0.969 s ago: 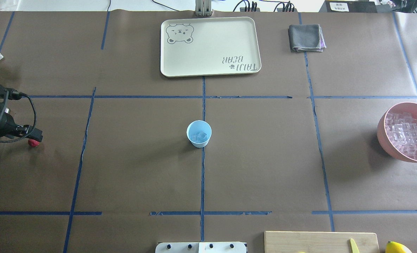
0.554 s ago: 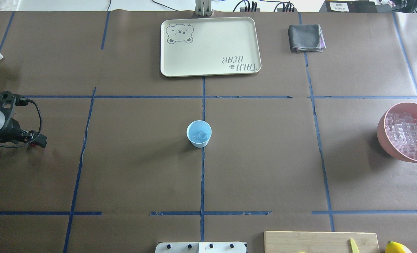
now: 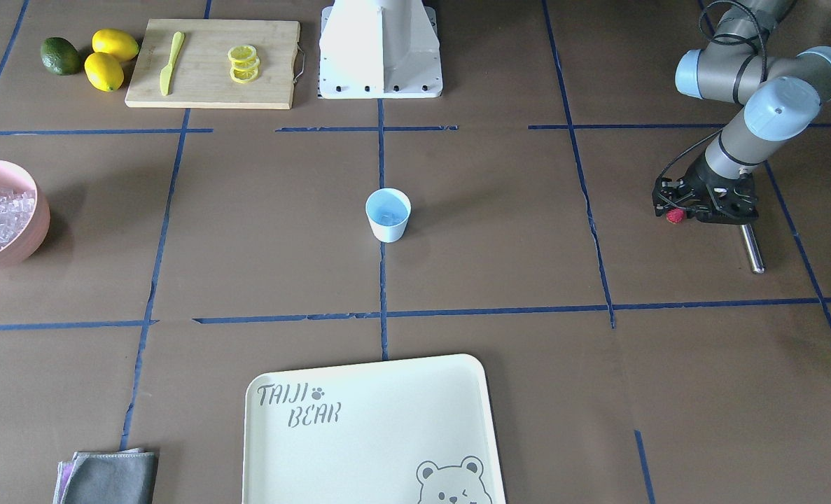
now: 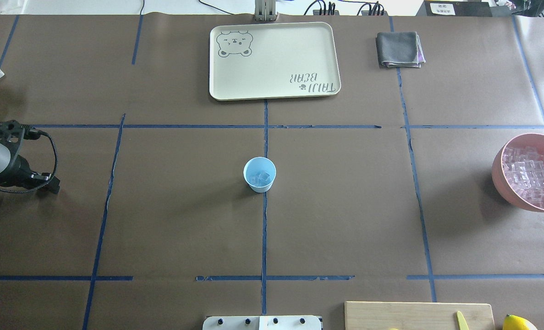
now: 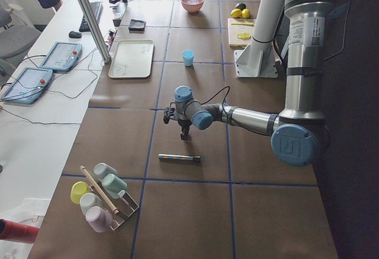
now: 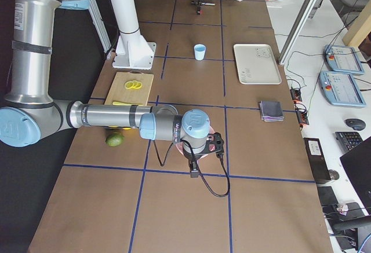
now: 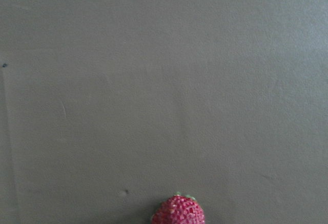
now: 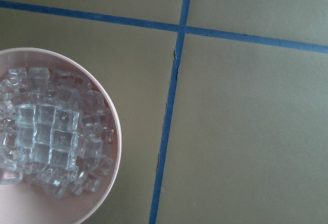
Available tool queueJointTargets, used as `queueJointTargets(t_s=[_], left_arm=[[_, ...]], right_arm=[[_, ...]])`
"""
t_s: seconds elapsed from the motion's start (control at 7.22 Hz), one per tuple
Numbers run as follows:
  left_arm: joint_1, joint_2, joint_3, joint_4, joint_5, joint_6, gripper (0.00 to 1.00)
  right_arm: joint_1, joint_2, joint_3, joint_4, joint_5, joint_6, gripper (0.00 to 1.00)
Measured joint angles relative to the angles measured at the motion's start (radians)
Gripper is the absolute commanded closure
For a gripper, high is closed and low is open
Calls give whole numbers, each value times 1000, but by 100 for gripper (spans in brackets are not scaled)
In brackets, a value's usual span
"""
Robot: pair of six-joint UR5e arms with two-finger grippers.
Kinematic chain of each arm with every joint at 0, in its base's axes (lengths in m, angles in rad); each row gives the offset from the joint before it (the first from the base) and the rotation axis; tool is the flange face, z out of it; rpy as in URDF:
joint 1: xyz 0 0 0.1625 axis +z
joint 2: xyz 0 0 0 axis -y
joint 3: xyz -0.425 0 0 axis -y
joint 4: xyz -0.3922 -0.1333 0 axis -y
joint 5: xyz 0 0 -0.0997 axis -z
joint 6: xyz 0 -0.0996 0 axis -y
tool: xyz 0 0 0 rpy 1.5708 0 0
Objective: Mash ice and strawberries in cup
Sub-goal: 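Close the left gripper on the red strawberry and lift it, then carry the strawberry with the left gripper over the blue cup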
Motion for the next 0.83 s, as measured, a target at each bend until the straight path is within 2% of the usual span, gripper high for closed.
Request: queueJointTargets(t_s=[0.42,0.83], left_arm=[[-4,-19,-16,2,2,3,97],[-7,-169,-32,13,83,-2,99]], right_arm=[[1,7,0,0,0,0,0],[1,8,2,0,0,2,0]])
